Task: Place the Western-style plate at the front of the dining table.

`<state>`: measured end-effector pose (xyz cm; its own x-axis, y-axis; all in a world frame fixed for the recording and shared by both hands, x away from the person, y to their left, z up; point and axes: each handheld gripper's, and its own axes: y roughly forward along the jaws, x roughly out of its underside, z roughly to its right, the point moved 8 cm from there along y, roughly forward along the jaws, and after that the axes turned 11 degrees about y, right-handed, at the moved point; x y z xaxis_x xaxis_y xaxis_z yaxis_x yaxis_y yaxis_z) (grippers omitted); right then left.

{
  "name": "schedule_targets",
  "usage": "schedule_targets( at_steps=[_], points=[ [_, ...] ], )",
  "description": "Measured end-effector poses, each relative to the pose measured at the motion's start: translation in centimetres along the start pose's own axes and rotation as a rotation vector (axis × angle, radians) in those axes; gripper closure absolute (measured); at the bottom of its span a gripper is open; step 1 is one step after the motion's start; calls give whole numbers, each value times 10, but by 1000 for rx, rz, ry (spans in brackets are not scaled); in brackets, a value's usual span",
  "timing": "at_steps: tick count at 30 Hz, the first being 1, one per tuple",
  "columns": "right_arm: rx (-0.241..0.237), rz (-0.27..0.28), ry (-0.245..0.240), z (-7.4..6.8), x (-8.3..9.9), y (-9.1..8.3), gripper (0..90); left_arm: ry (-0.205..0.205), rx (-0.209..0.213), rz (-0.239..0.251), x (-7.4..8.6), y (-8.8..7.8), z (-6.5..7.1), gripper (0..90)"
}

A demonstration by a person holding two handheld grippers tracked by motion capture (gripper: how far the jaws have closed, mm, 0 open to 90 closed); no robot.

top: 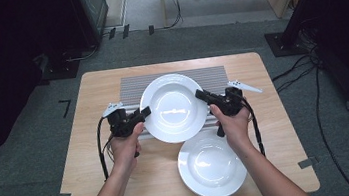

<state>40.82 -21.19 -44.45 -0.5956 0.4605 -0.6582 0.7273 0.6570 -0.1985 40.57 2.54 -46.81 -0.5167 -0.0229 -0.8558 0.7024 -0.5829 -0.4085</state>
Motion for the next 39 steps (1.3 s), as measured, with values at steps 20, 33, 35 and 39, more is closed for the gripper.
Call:
schedule_targets(
  at_steps=[20, 33, 35, 39],
  points=[
    [36, -40, 74, 39, -13, 42, 792, -9, -76, -52, -13, 40, -24, 681],
    [83, -46, 126, 62, -24, 68, 788, -24, -84, -118, -14, 72, -42, 671],
    [100, -57, 135, 69, -23, 72, 783, -35, -90, -132, -14, 77, -45, 674],
    [126, -71, 156, 80, -20, 80, 772, -49, -103, -154, -13, 87, -51, 678]
  ],
)
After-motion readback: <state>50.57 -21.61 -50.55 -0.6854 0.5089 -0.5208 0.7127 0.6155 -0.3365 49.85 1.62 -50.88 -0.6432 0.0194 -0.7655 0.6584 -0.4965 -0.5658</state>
